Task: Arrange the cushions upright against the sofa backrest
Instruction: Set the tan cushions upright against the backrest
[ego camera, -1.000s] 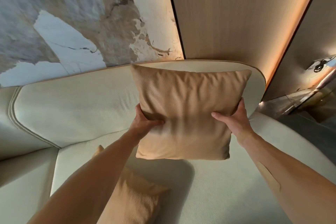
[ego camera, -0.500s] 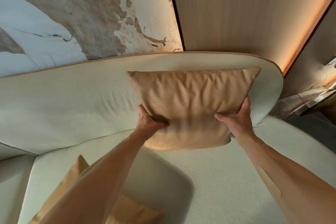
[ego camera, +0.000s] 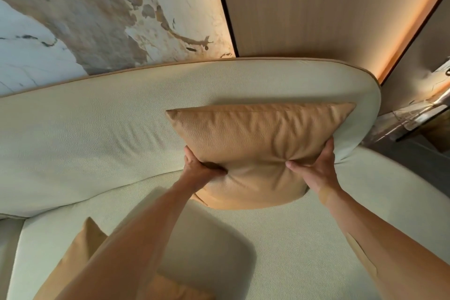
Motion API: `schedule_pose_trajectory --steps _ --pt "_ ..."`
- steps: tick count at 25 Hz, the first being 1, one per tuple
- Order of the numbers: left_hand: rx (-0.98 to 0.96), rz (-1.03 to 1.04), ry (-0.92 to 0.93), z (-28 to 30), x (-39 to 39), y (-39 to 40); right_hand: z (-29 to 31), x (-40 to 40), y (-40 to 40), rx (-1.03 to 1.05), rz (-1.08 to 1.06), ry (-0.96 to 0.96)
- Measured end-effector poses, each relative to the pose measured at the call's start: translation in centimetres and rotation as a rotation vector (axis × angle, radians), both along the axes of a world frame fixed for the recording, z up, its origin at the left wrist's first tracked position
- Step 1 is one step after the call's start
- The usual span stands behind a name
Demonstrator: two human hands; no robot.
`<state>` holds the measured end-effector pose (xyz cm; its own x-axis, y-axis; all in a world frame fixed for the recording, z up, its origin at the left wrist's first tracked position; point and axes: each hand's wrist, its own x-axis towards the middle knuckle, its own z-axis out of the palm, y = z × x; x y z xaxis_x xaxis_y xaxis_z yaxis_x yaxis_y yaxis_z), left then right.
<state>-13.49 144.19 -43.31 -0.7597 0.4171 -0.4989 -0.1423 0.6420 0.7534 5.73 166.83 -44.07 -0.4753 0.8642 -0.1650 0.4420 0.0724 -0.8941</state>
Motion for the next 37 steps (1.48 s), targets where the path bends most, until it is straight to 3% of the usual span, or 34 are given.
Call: schedule_pose_trajectory --steps 12,17,21,28,32,37 --pt "0.081 0.041 0.123 2.0 1.2 -4.7 3.2 2.0 -3.4 0.065 -0.055 -0.083" --pt "0.029 0.095 0.143 3.9 2.2 -12.3 4.4 3.1 -7.9 0.066 0.005 -0.156" --pt "-0.070 0.232 0.135 4.9 3.4 -23.5 5.4 2.0 -14.5 0.008 0.160 -0.266" --pt "-0.237 0.471 0.020 4.1 9.1 -42.5 4.7 -1.8 -30.6 -0.094 0.673 -0.406" --pt "-0.327 0.553 -0.069 1.4 12.3 -49.4 2.1 -3.6 -37.1 -0.133 0.823 -0.556" --pt "-0.320 0.725 -0.346 -2.3 15.4 -53.5 -1.4 -5.2 -41.7 -0.187 0.896 -0.661"
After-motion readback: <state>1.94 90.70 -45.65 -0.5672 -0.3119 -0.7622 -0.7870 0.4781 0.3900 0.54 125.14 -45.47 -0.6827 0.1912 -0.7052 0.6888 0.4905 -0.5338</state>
